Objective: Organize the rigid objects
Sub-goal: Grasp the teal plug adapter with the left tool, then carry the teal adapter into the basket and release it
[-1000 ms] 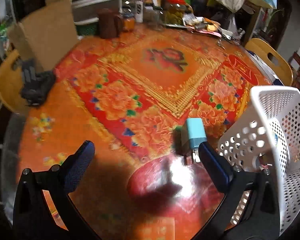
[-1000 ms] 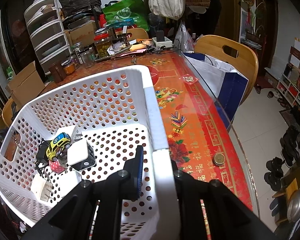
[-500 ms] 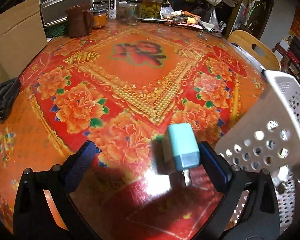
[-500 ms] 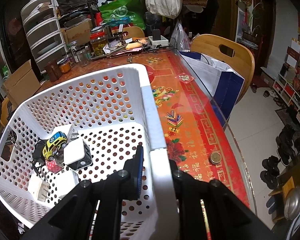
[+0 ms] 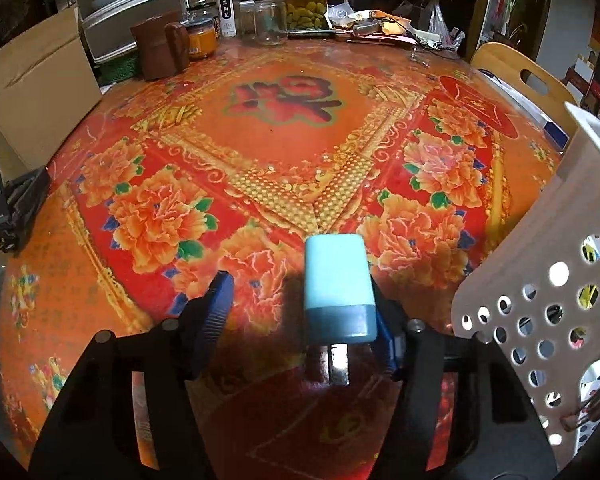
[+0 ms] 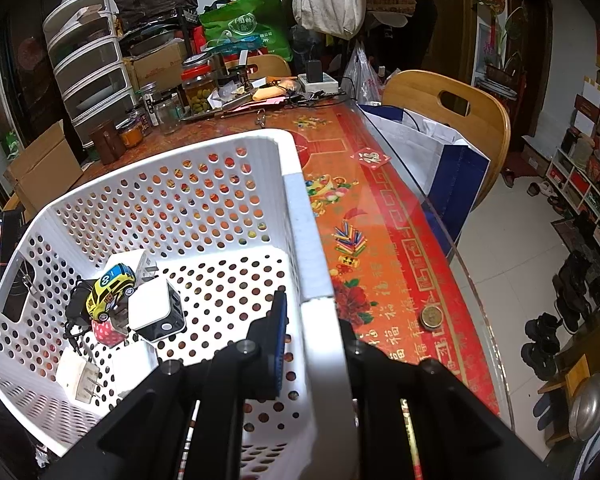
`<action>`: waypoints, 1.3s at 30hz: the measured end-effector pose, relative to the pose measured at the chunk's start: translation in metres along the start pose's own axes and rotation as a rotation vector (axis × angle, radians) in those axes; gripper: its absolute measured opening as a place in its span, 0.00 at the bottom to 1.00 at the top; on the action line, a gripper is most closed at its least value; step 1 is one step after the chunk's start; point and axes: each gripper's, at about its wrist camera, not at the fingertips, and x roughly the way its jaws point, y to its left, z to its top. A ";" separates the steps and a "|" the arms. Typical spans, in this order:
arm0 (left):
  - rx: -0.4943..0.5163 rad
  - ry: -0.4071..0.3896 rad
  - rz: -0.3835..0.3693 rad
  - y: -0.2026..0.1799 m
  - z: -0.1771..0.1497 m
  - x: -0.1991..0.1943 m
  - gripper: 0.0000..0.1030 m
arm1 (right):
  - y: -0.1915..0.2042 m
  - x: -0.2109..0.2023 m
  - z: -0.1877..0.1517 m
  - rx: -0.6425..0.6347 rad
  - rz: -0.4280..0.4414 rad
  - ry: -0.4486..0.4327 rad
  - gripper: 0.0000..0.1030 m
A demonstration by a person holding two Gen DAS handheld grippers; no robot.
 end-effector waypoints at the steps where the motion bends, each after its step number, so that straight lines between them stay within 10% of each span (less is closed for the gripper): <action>1: 0.004 -0.003 0.004 -0.001 0.000 0.000 0.59 | 0.000 0.000 0.000 0.000 0.000 0.000 0.13; 4: 0.022 -0.021 0.018 -0.004 -0.002 -0.003 0.46 | 0.000 0.000 0.000 -0.001 -0.003 0.002 0.13; 5: 0.034 -0.028 0.024 -0.006 -0.003 -0.005 0.24 | 0.000 0.000 0.000 -0.002 -0.004 0.003 0.13; 16: 0.024 -0.240 0.492 -0.001 -0.003 -0.077 0.24 | 0.000 0.001 -0.001 -0.006 0.000 0.004 0.12; 39: 0.179 -0.352 0.447 -0.119 0.020 -0.186 0.24 | -0.002 0.000 -0.001 -0.011 0.049 -0.018 0.12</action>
